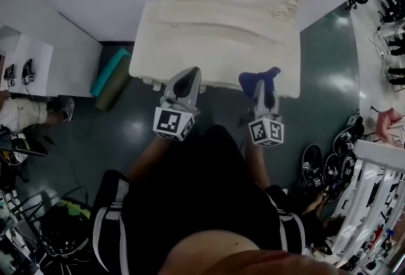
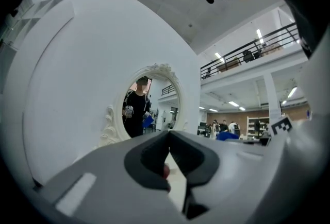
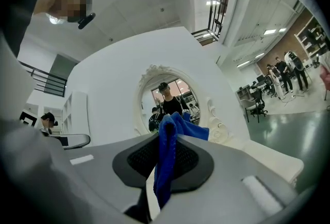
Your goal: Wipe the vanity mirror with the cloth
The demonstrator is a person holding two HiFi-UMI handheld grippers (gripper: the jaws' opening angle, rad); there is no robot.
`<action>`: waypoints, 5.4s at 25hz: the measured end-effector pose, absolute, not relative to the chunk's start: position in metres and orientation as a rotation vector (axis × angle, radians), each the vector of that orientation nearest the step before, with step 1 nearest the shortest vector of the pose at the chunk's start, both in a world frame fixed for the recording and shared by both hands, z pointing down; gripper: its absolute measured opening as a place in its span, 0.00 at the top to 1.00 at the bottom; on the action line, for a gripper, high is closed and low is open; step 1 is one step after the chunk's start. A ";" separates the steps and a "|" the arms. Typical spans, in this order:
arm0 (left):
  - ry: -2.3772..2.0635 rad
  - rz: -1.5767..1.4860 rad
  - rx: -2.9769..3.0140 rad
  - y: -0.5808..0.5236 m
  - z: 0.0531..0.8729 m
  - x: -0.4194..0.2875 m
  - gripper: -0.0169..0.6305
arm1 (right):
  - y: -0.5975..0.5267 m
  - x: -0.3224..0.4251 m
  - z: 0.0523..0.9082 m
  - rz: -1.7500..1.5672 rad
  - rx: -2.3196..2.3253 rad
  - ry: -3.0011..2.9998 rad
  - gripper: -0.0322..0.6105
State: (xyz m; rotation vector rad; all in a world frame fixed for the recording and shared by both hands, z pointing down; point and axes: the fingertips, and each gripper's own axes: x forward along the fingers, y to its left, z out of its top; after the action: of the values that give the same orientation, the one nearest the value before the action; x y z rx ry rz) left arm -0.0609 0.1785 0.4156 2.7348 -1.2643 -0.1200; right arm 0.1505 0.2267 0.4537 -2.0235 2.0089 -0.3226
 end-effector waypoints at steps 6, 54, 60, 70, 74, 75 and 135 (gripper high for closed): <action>-1.250 -0.118 2.727 0.128 0.411 -0.061 0.96 | 0.175 0.149 0.447 -0.337 -2.025 1.975 0.88; -1.258 -0.152 2.732 -0.145 0.402 0.049 0.96 | -0.163 0.301 0.511 -0.582 -1.926 1.556 0.88; -1.247 -0.132 2.730 -0.158 0.404 0.050 0.96 | -0.180 0.313 0.519 -0.635 -1.880 1.453 0.88; -1.246 -0.127 2.721 -0.167 0.407 0.048 0.96 | -0.185 0.320 0.507 -0.562 -1.739 1.369 0.88; -1.239 -0.131 2.713 -0.168 0.407 0.047 0.96 | -0.185 0.329 0.494 -0.509 -1.754 1.385 0.88; -1.233 -0.132 2.711 -0.168 0.406 0.048 0.96 | -0.184 0.331 0.492 -0.498 -1.768 1.393 0.88; -1.270 -0.118 2.643 -0.171 0.344 -0.014 0.96 | -0.212 0.242 0.099 0.567 -2.032 1.927 0.88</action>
State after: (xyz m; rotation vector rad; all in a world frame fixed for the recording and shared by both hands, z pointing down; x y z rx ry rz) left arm -0.0137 -0.1710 0.3435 2.6432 -1.2699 -0.1182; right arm 0.2419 -0.2117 0.0994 -2.0320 1.9266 0.5667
